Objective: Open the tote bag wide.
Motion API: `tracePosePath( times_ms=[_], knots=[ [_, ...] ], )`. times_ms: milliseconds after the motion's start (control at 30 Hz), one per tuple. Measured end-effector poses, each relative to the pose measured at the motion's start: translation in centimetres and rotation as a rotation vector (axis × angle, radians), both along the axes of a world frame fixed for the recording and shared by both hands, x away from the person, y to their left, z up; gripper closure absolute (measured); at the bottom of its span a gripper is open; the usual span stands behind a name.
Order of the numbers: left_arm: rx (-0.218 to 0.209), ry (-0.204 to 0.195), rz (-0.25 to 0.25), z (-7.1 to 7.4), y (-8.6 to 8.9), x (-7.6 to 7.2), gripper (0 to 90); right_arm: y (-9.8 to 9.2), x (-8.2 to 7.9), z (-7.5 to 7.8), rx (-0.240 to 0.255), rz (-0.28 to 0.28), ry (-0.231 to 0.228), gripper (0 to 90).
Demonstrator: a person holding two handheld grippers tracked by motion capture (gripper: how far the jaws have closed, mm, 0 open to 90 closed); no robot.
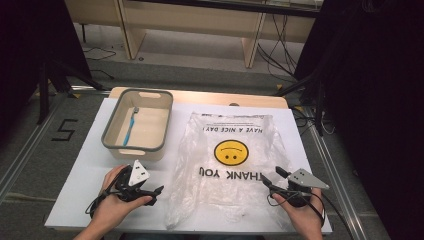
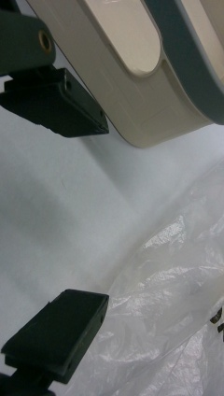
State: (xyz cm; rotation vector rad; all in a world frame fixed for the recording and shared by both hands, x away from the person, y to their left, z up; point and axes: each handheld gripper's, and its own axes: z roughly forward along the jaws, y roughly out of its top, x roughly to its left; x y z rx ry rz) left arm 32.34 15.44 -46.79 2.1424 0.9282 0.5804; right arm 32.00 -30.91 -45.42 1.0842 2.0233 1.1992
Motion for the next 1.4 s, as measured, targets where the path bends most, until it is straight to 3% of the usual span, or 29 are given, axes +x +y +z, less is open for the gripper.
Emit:
tracePosePath(
  times_ms=[400, 600, 767, 833, 967, 1000, 1033, 1100, 1133, 1400],
  knots=[
    [-0.008, -0.007, -0.010, 0.5, -0.4, -0.3, 15.8, -0.2, 0.3, 0.4, -0.021, -0.022, 0.007, 39.1],
    [-0.044, 0.011, -0.094, 0.9, -2.1, -0.9, 17.1, -1.0, 0.7, 0.8, -0.033, -0.071, 0.018, 39.2],
    [-0.040, 0.014, -0.141, 1.2, -3.7, -1.1, 18.2, -1.8, 0.9, 1.2, -0.042, -0.113, 0.024, 39.3],
    [-0.039, 0.016, -0.158, 1.2, -4.3, -1.2, 18.8, -2.7, 1.0, 1.3, -0.052, -0.166, 0.044, 39.9],
    [-0.035, 0.026, -0.167, 1.3, -5.2, -1.1, 20.2, -3.9, 1.1, 1.1, -0.062, -0.212, 0.072, 40.1],
    [-0.026, 0.047, -0.165, 1.1, -5.5, -1.0, 22.2, -4.7, 1.2, 0.9, -0.079, -0.253, 0.103, 41.6],
    [-0.026, 0.047, -0.165, 1.1, -5.5, -1.0, 23.3, -4.7, 1.2, 0.9, -0.079, -0.253, 0.103, 41.6],
    [-0.020, 0.068, -0.164, 0.9, -5.7, -0.9, 24.5, -5.6, 1.4, 0.4, -0.079, -0.291, 0.148, 43.7],
    [-0.007, 0.092, -0.171, 0.7, -6.0, -0.9, 24.9, -5.8, 1.5, 0.2, -0.086, -0.302, 0.160, 44.5],
    [0.050, 0.170, -0.218, -0.7, -7.2, -0.6, 27.8, -5.7, 2.3, -1.1, -0.109, -0.293, 0.265, 51.0]
  ],
)
